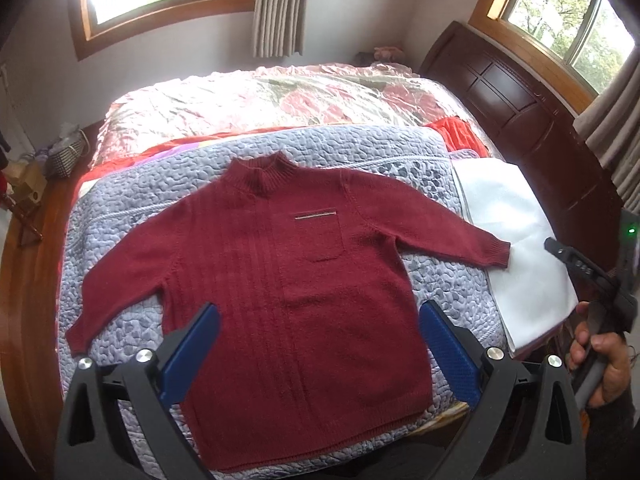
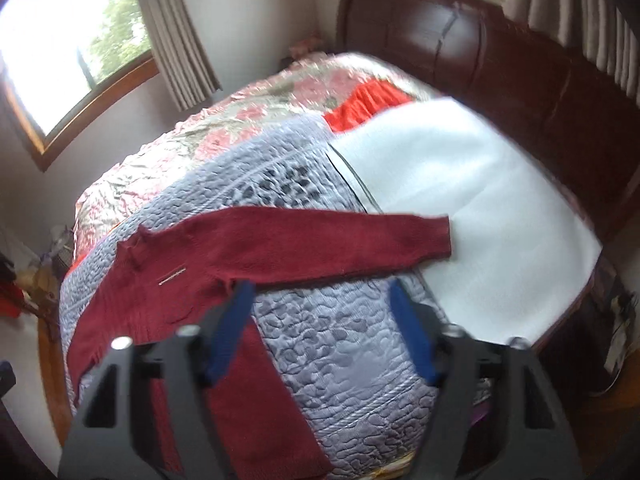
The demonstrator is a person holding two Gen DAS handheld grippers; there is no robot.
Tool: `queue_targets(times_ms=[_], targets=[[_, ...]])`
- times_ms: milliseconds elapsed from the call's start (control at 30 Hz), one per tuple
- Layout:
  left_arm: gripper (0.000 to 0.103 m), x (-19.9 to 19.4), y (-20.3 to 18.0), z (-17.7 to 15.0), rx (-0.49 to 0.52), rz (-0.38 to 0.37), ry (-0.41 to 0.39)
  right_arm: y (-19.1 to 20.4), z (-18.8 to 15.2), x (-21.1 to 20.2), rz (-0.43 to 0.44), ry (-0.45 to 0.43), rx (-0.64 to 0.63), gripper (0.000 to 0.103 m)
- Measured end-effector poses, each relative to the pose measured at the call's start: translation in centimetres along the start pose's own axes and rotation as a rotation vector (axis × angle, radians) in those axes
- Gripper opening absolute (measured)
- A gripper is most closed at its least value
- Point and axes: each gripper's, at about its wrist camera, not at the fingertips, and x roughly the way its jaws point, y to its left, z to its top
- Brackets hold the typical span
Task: Fold small clothes
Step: 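Grasp the cuff of the sleeve near the white board with the right gripper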
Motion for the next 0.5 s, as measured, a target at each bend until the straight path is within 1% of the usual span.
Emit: queue_targets(times_ms=[33, 67, 133, 167, 233, 267, 300, 400, 433, 500], targets=[[0.099, 0.7, -0.4, 0.4, -0.005, -0.033, 0.005, -2.5, 0.2, 2.0, 0.049, 0.047, 0.081, 0.03], [0.099, 1.3, -0.9, 0.7, -0.014, -0.056, 0.013, -5.2, 0.3, 4.0, 0.109, 0.07, 0.163, 0.029], [0.099, 2.9, -1.7, 1.5, -0.029, -0.086, 0.019, -9.9, 0.1, 7.8, 0.188, 0.082, 0.3, 0.029], [0.099, 3.6, -2.2, 1.8, -0.032, -0.09, 0.019, -11.9, 0.0, 9.7, 0.218, 0.086, 0.354, 0.029], [0.099, 5.2, -3.0, 2.5, -0.039, -0.087, 0.022, -15.6, -0.4, 13.4, 0.248, 0.078, 0.459, 0.029], [0.099, 5.9, -3.2, 2.7, -0.044, -0.088, 0.029, -17.2, -0.6, 15.2, 0.283, 0.078, 0.516, 0.029], [0.099, 6.8, -3.5, 2.9, -0.047, -0.086, 0.039, -18.4, -0.8, 17.1, 0.304, 0.084, 0.571, 0.029], [0.099, 8.8, -4.1, 3.3, -0.05, -0.071, 0.058, -22.1, -1.1, 21.2, 0.337, 0.065, 0.718, 0.038], [0.099, 9.4, -4.2, 3.3, -0.05, -0.063, 0.066, -22.9, -1.2, 22.3, 0.358, 0.062, 0.76, 0.038], [0.099, 10.9, -4.4, 3.3, -0.046, -0.046, 0.09, -24.0, -1.2, 24.1, 0.369, 0.055, 0.816, 0.038]])
